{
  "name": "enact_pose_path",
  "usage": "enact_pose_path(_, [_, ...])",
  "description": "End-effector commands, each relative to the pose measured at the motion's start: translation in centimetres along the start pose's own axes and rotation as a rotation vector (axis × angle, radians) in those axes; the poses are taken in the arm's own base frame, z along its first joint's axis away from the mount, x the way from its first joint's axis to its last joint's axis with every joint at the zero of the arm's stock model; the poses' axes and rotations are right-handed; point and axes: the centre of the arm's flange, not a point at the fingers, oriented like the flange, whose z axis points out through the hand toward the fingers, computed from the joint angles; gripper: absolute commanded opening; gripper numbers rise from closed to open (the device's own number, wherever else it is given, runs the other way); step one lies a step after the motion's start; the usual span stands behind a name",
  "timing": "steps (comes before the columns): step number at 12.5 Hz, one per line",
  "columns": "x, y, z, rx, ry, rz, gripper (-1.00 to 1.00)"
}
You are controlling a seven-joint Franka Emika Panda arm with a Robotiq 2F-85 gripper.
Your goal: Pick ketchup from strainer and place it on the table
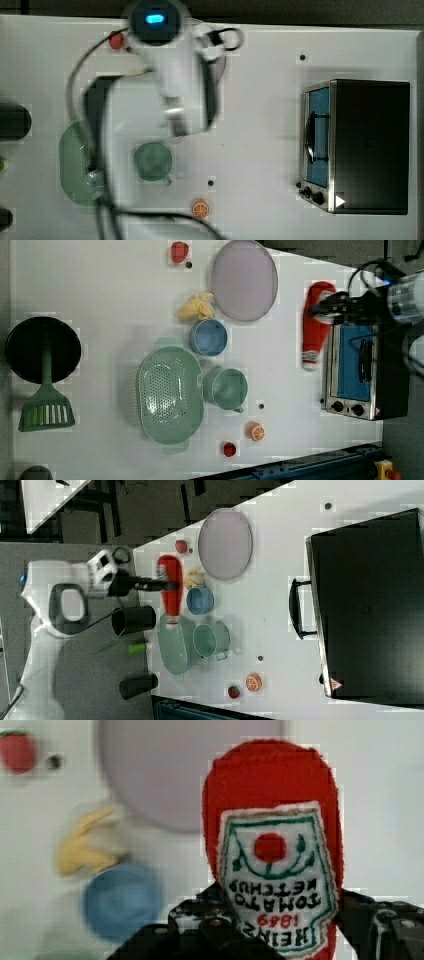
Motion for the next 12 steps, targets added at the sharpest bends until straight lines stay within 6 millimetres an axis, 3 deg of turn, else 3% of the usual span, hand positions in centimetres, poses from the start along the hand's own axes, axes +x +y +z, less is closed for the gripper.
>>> enact_pose_path(1, [1.6,5.5,1.1,-0.008,0.029,-0.084,0.16])
enact_pose_path(5, [1.2,8.9,6.8,-0.004,0.061,-0.033,0.16])
enact_pose_path(12, [-4.2,9.8,18.1,0.003,-0.005,-0.036,0.16])
